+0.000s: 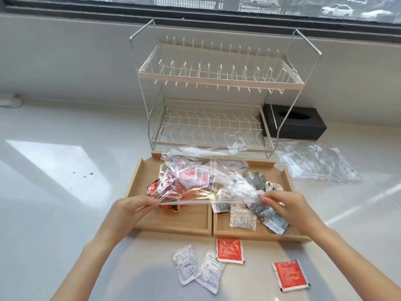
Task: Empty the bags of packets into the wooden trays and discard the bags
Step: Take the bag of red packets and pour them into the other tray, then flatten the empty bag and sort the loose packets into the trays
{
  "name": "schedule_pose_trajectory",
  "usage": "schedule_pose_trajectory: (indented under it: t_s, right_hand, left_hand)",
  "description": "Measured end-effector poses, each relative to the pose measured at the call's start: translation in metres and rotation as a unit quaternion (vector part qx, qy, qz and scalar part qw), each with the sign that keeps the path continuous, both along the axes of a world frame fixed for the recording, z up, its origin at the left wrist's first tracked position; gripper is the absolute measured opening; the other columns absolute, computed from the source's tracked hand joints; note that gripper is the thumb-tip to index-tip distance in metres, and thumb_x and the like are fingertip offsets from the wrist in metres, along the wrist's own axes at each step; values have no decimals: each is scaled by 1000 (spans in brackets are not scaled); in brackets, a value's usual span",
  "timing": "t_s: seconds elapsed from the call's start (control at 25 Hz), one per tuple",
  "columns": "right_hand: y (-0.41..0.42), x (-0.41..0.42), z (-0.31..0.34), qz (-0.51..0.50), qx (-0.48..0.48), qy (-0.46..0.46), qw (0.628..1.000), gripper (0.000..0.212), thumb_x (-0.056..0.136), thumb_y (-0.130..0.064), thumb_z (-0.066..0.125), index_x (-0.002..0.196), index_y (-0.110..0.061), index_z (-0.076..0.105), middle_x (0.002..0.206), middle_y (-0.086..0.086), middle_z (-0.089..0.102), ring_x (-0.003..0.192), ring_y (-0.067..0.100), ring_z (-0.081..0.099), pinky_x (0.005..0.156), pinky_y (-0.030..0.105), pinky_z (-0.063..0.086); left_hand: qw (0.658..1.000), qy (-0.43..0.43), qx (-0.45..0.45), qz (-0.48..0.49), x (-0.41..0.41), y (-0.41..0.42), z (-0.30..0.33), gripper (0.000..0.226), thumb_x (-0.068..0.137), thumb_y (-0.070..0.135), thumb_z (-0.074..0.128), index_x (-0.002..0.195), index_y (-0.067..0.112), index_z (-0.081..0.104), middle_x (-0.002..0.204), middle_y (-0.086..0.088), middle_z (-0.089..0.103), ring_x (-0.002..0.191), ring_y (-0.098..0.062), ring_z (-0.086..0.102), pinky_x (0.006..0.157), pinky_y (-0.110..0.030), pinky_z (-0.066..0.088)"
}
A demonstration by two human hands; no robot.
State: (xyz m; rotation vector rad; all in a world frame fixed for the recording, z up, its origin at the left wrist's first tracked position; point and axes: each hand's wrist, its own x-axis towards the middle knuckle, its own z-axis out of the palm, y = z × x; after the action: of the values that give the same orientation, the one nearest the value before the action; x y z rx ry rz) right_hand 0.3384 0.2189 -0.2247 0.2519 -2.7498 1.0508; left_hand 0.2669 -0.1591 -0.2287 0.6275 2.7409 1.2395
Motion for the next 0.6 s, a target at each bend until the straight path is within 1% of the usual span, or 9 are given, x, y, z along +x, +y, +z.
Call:
schedule_pose_trajectory:
  t_s: [0.12, 0.2, 0.24, 0.32, 0.36, 0.4, 0.48, 0.52, 0.6]
  right_hand:
    - [-1, 1, -5, 12, 16, -45, 999, 50, 76, -72, 37, 83, -29, 63, 68, -36, 61, 70, 1, 62, 65, 20, 49]
    - [-4, 0, 0, 17, 28, -74, 997, 46, 73, -68, 44, 77, -28, 67, 77, -37, 62, 72, -1, 60, 64, 16, 46]
    - [-5, 0, 4, 9, 22, -87, 996, 47, 73, -67, 42, 78, -27, 69, 82, -35, 63, 75, -1, 60, 65, 14, 44]
    - [-7, -6, 10, -41, -15, -104, 994, 47, 79, -64, 36, 80, -29, 67, 76, -19, 67, 79, -1, 60, 69, 9, 41]
    - [-7, -12, 13, -72, -28, -102, 992, 40, 85, -55, 37, 83, -28, 67, 72, -16, 66, 78, 1, 61, 74, 8, 41]
    - [-7, -21, 15, -102, -27, -95, 990, 33, 91, -43, 40, 89, -25, 67, 78, -17, 65, 79, 2, 61, 85, 12, 40]
    - [-12, -42, 21, -146, -17, -91, 985, 27, 93, -28, 42, 106, -19, 64, 96, -8, 66, 92, 10, 60, 98, 33, 40]
    - [-14, -51, 25, -157, -27, -107, 982, 28, 93, -27, 42, 114, -18, 60, 106, -5, 64, 99, 13, 59, 97, 35, 41]
    - [-19, -71, 30, -174, -37, -169, 969, 34, 94, -28, 40, 125, -16, 50, 124, 2, 59, 108, 18, 56, 90, 30, 41]
  left_hand:
    - [1000, -4, -21, -15, 2, -1, -7, 39, 74, 25, 71, 77, 62, 59, 85, 52, 54, 85, 17, 57, 77, -1, 41]
    - [998, 1, -52, -40, 2, -1, -4, 14, 70, 59, 59, 81, 64, 55, 88, 48, 55, 91, 22, 50, 82, 0, 36]
    - [996, 9, -72, -50, 1, -2, -2, 20, 65, 73, 50, 82, 63, 54, 87, 46, 55, 94, 23, 46, 84, 0, 33]
    - [997, 9, -65, -41, -1, -2, 1, 34, 63, 82, 37, 82, 61, 54, 87, 41, 59, 98, 20, 45, 85, -1, 31]
    - [999, -4, -45, -24, -3, 1, 6, 33, 65, 81, 35, 82, 61, 55, 88, 41, 60, 97, 19, 47, 83, 0, 32]
    - [1000, -18, -20, 6, -6, 5, 9, 27, 69, 76, 37, 81, 62, 56, 88, 44, 59, 93, 20, 49, 80, 1, 33]
    - [996, -26, 40, 77, -19, 16, 16, 14, 81, 52, 46, 79, 55, 60, 81, 44, 60, 84, 17, 55, 78, -1, 37]
    - [992, -22, 55, 109, -27, 23, 19, 16, 86, 36, 49, 86, 47, 61, 83, 37, 64, 83, 11, 57, 81, -7, 39]
    - [983, -31, 56, 171, -47, 37, 22, 22, 90, 20, 47, 107, 20, 62, 106, 11, 66, 94, -8, 56, 87, -21, 39]
